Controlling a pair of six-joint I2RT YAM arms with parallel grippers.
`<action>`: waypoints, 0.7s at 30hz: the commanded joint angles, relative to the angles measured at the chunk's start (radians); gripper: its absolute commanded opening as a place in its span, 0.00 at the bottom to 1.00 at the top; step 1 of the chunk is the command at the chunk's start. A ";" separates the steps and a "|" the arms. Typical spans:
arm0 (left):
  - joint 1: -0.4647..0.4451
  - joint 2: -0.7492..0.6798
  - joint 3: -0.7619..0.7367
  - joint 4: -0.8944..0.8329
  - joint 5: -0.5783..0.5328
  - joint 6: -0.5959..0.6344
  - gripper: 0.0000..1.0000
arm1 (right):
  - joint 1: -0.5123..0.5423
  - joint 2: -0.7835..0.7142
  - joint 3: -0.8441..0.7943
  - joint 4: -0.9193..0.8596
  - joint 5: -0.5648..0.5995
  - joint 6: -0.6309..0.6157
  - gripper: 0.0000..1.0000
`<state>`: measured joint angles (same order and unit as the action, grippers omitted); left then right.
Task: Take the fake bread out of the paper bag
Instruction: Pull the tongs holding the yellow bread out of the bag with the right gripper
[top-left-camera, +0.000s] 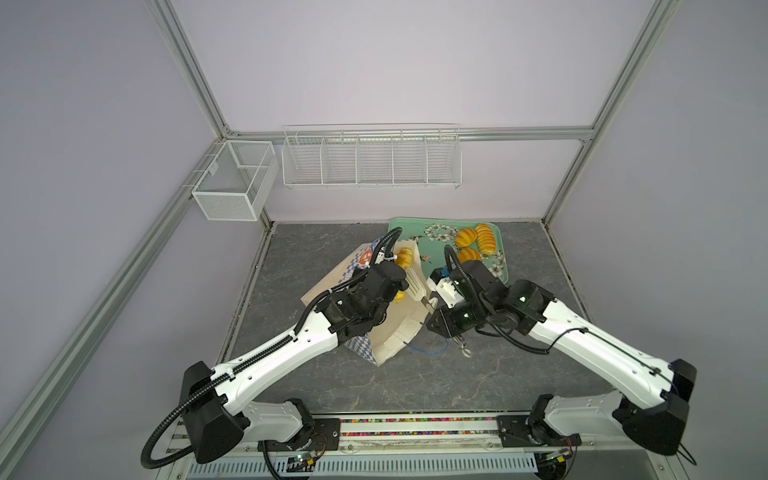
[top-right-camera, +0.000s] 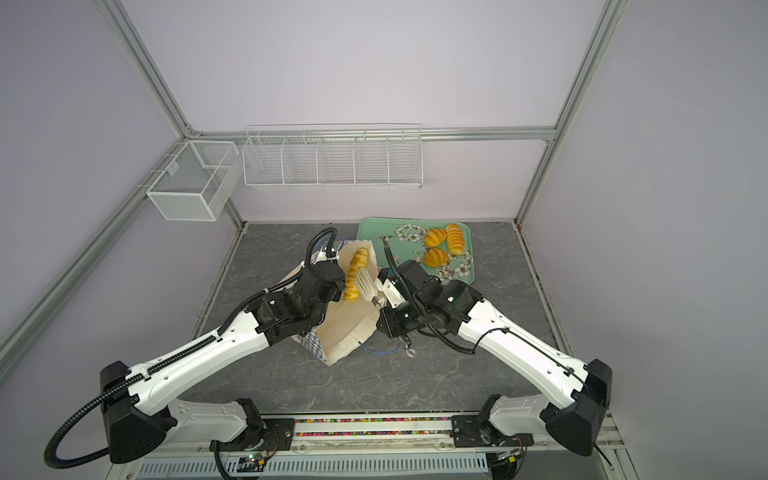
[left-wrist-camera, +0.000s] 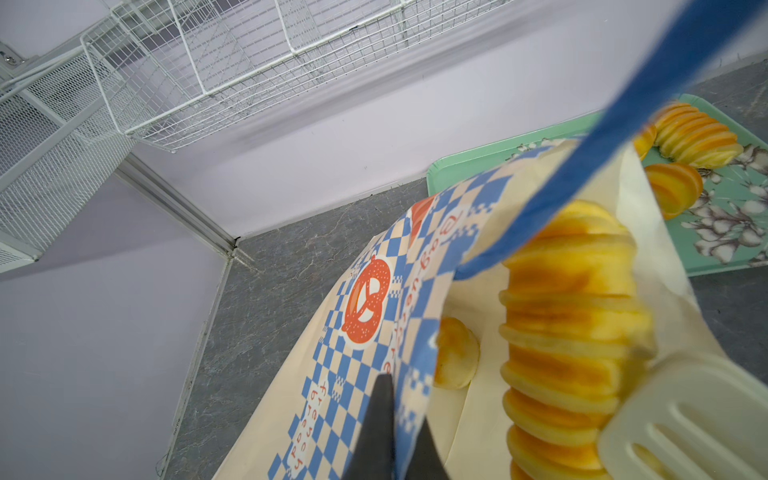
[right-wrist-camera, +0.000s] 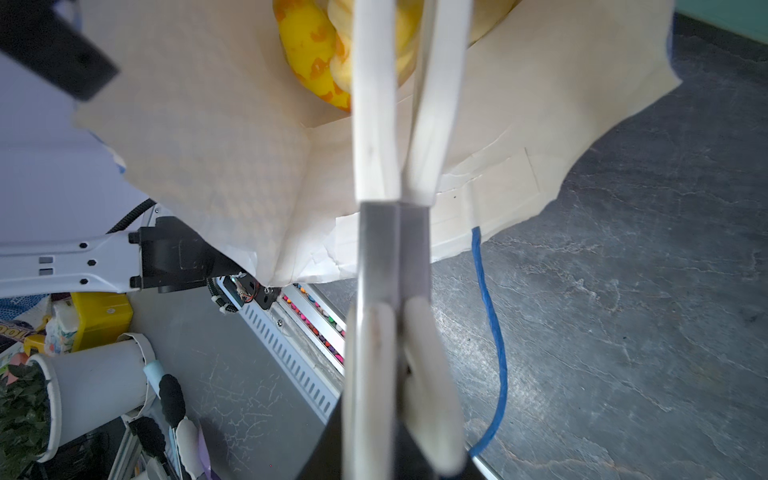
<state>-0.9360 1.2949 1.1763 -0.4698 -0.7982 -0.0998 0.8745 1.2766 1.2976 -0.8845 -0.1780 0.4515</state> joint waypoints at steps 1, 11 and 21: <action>0.006 0.007 0.024 -0.020 0.018 -0.044 0.00 | 0.004 -0.055 -0.020 0.021 0.018 -0.036 0.07; 0.021 0.007 0.016 -0.029 0.054 -0.060 0.00 | -0.011 -0.198 -0.036 0.022 0.117 -0.046 0.07; 0.042 -0.034 -0.017 -0.052 0.061 -0.062 0.00 | -0.155 -0.205 0.077 -0.034 0.119 -0.118 0.07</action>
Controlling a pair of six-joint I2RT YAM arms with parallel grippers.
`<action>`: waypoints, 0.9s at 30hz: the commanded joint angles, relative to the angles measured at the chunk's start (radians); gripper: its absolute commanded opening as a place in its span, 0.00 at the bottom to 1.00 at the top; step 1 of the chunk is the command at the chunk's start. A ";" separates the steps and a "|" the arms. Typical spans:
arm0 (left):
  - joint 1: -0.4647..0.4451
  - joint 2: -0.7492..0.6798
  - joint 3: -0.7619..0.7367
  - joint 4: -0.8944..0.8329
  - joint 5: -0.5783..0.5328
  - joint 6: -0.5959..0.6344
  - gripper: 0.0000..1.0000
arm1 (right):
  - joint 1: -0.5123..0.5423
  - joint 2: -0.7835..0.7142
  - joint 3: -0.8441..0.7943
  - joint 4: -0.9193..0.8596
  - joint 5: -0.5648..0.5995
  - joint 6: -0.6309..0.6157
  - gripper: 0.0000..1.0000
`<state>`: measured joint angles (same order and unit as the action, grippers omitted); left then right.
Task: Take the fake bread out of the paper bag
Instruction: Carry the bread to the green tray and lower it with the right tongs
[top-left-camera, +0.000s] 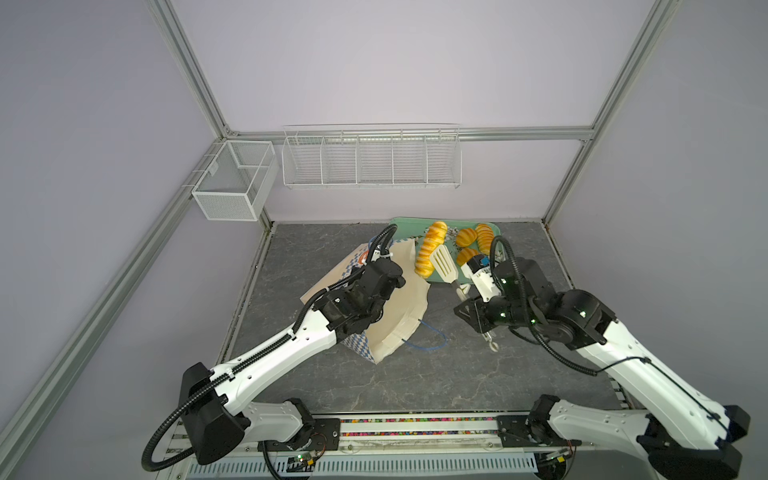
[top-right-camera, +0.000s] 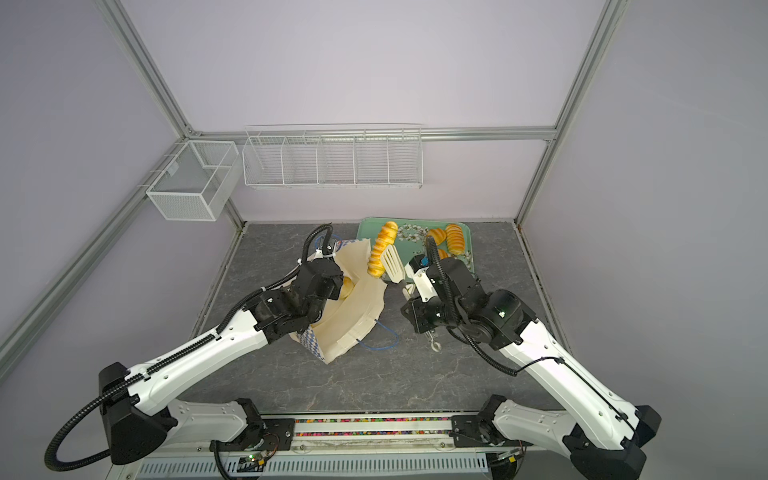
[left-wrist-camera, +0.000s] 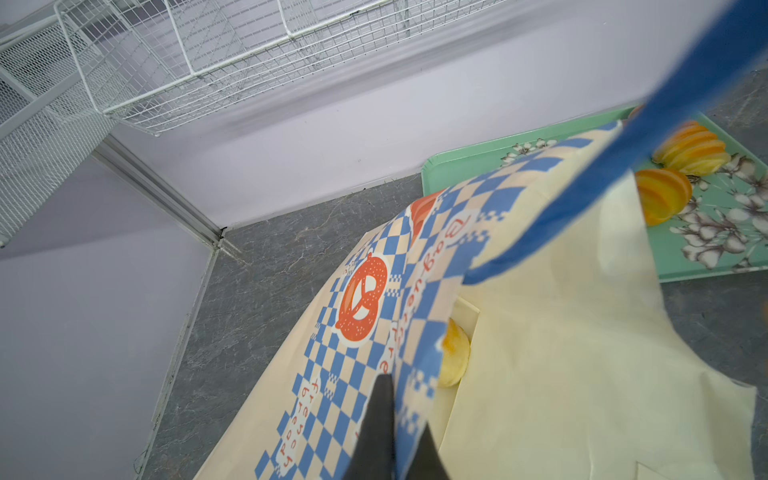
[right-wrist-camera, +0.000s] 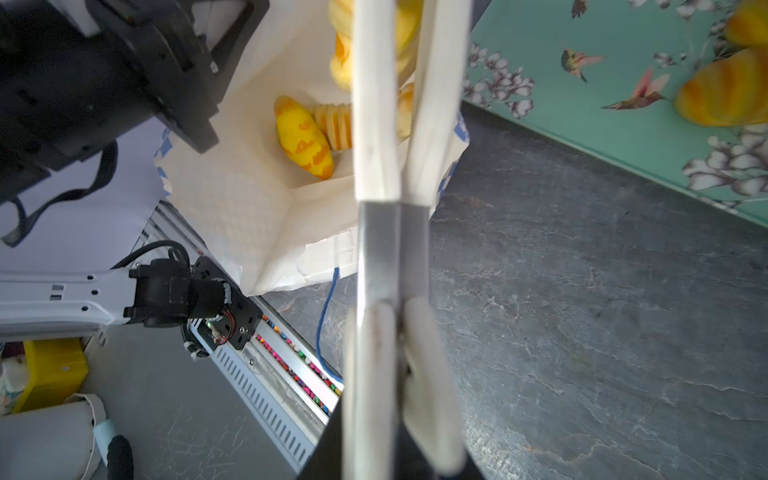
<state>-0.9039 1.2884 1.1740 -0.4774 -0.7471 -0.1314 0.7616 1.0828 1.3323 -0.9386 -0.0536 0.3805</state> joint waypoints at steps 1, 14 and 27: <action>0.013 -0.033 -0.018 -0.045 0.010 -0.031 0.00 | -0.066 -0.009 0.045 0.021 -0.022 -0.050 0.07; 0.050 -0.118 -0.071 -0.079 -0.012 -0.026 0.00 | -0.324 0.124 -0.040 0.161 -0.248 0.021 0.07; 0.130 -0.162 -0.092 -0.102 -0.013 0.000 0.00 | -0.411 0.394 -0.018 0.340 -0.337 0.031 0.07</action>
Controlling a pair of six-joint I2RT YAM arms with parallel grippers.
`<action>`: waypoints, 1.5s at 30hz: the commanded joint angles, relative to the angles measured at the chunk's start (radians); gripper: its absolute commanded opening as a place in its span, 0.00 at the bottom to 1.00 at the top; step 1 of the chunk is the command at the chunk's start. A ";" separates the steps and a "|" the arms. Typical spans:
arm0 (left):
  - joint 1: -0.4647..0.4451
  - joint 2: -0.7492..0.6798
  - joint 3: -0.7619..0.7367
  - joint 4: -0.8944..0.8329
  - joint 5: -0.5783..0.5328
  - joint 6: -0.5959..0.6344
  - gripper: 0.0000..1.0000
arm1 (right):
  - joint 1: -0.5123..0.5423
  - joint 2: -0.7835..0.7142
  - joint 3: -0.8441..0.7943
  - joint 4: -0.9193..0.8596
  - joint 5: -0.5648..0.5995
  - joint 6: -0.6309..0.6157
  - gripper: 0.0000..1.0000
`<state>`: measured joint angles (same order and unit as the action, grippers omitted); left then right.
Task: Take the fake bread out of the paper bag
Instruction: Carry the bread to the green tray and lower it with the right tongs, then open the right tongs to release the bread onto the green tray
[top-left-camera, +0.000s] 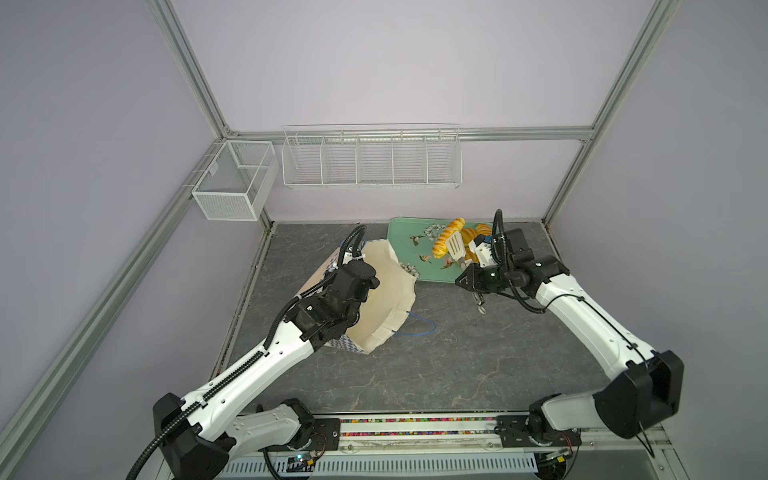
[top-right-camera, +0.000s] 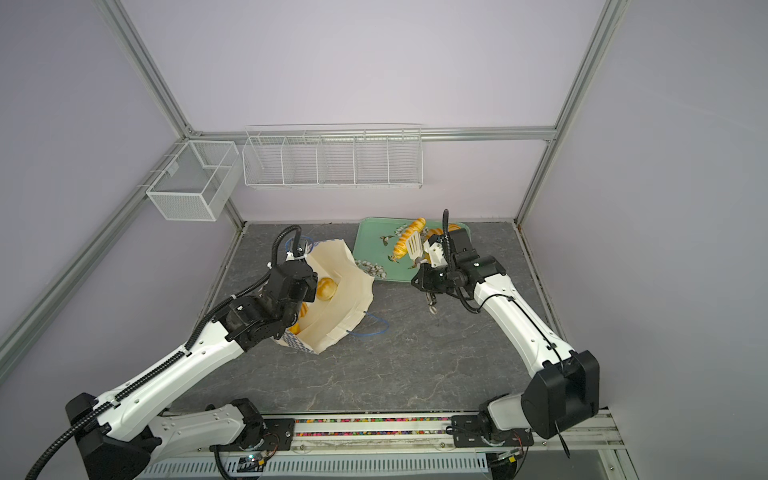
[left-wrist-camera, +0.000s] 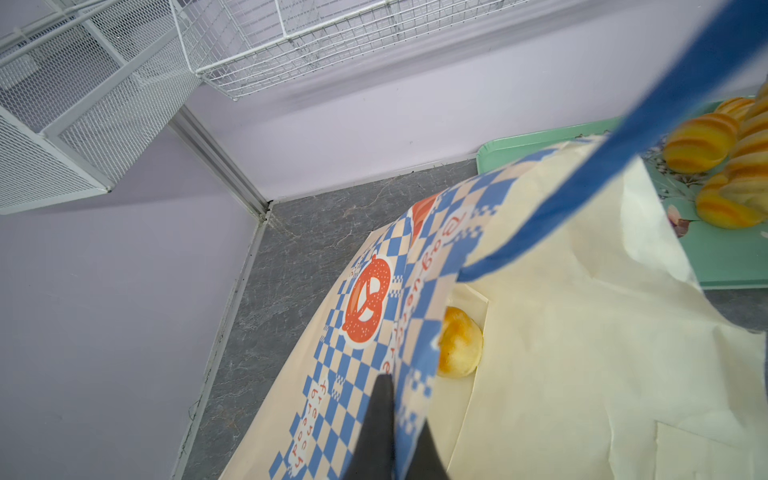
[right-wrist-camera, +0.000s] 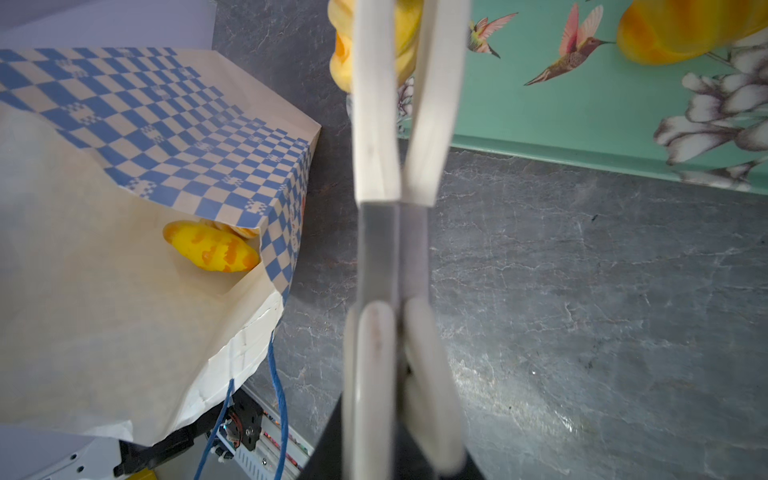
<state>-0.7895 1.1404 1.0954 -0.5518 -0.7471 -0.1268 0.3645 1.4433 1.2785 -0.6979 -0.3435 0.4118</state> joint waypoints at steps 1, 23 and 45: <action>0.019 -0.013 -0.014 -0.027 -0.012 -0.004 0.00 | -0.020 0.054 0.044 0.105 -0.052 -0.001 0.07; 0.095 0.080 -0.012 0.034 0.018 0.046 0.00 | -0.123 0.564 0.318 0.188 -0.120 -0.002 0.07; 0.142 0.133 -0.009 0.069 0.057 0.065 0.00 | -0.142 0.760 0.463 0.214 -0.233 0.047 0.09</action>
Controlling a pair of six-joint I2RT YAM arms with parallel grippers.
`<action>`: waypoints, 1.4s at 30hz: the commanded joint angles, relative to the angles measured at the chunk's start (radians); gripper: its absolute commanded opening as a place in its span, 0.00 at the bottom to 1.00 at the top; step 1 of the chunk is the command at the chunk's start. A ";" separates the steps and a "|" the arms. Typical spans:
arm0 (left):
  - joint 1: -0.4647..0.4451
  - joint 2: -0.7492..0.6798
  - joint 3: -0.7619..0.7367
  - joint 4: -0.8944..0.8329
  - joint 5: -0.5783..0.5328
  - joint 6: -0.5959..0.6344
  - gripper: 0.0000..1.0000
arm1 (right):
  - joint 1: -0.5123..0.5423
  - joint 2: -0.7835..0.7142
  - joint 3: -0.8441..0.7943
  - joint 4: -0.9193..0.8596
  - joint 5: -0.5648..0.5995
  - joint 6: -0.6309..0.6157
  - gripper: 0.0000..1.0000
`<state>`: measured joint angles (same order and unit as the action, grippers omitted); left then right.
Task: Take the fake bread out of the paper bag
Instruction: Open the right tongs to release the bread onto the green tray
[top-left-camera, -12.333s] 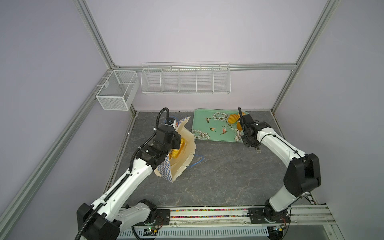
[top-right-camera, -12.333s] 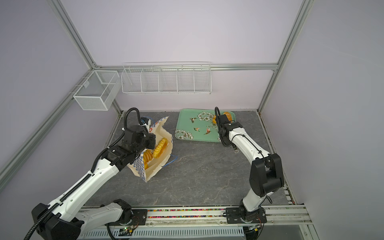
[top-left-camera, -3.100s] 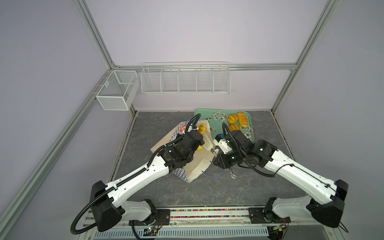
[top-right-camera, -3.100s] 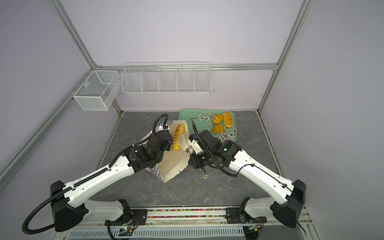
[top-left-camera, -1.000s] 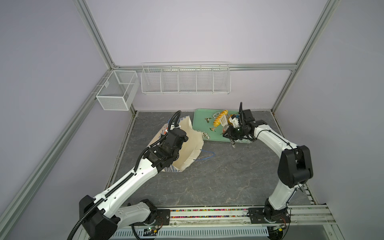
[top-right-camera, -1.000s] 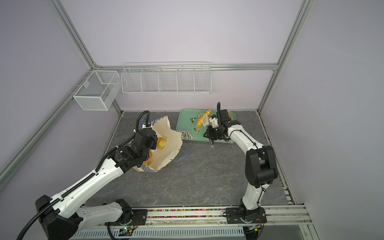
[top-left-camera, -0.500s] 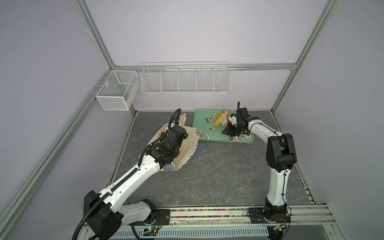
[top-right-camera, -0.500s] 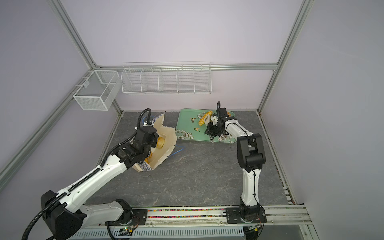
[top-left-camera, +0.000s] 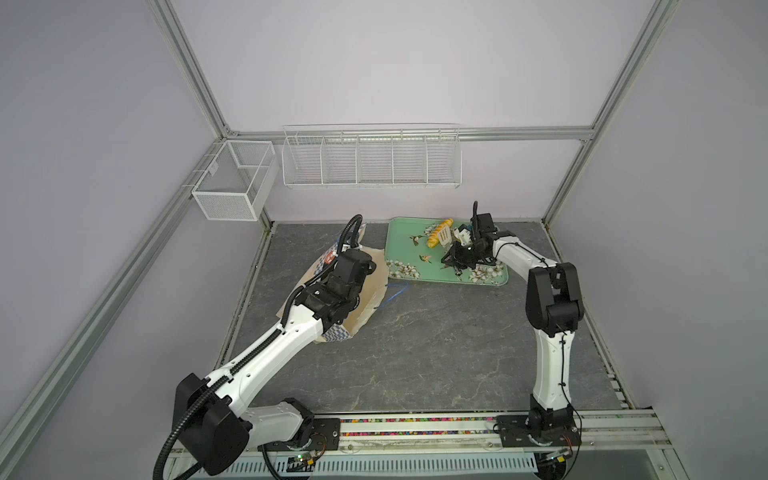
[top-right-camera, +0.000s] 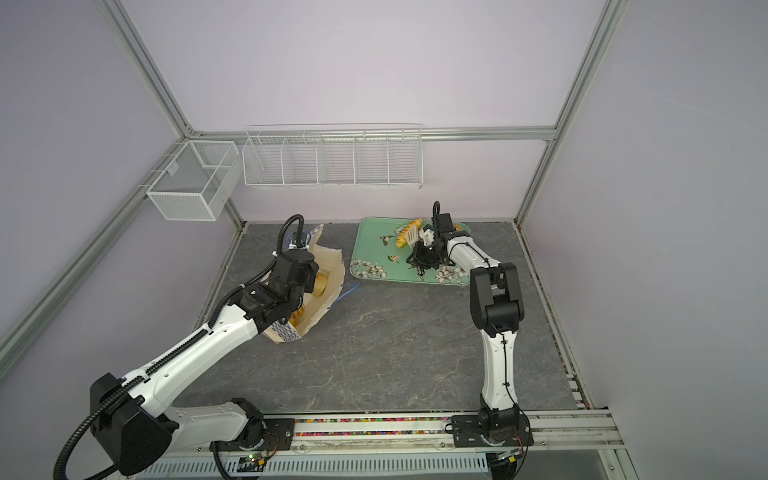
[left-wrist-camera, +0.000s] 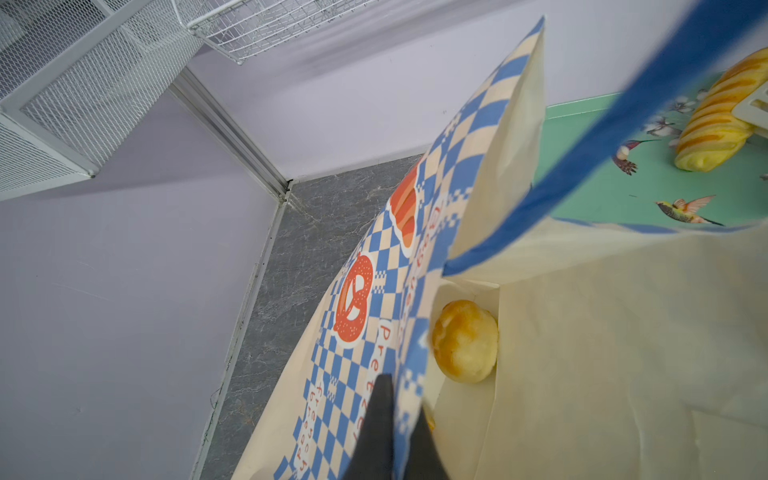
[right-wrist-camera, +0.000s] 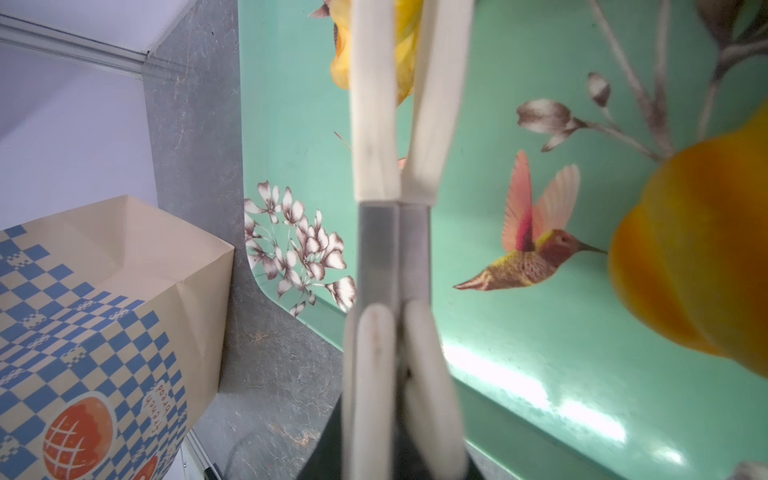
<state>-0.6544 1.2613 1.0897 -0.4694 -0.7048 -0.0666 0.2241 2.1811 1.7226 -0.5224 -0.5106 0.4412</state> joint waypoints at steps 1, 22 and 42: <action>0.007 0.012 -0.002 -0.014 0.014 0.005 0.00 | -0.002 0.023 0.017 0.043 -0.070 0.020 0.09; 0.007 0.012 -0.010 -0.017 0.046 -0.005 0.00 | -0.003 -0.020 -0.080 0.164 -0.156 0.093 0.07; 0.007 -0.040 -0.039 -0.040 0.054 -0.028 0.00 | -0.002 -0.127 -0.074 -0.168 0.141 -0.036 0.32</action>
<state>-0.6544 1.2427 1.0729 -0.4732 -0.6674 -0.0696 0.2237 2.1189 1.6192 -0.6140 -0.4232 0.4488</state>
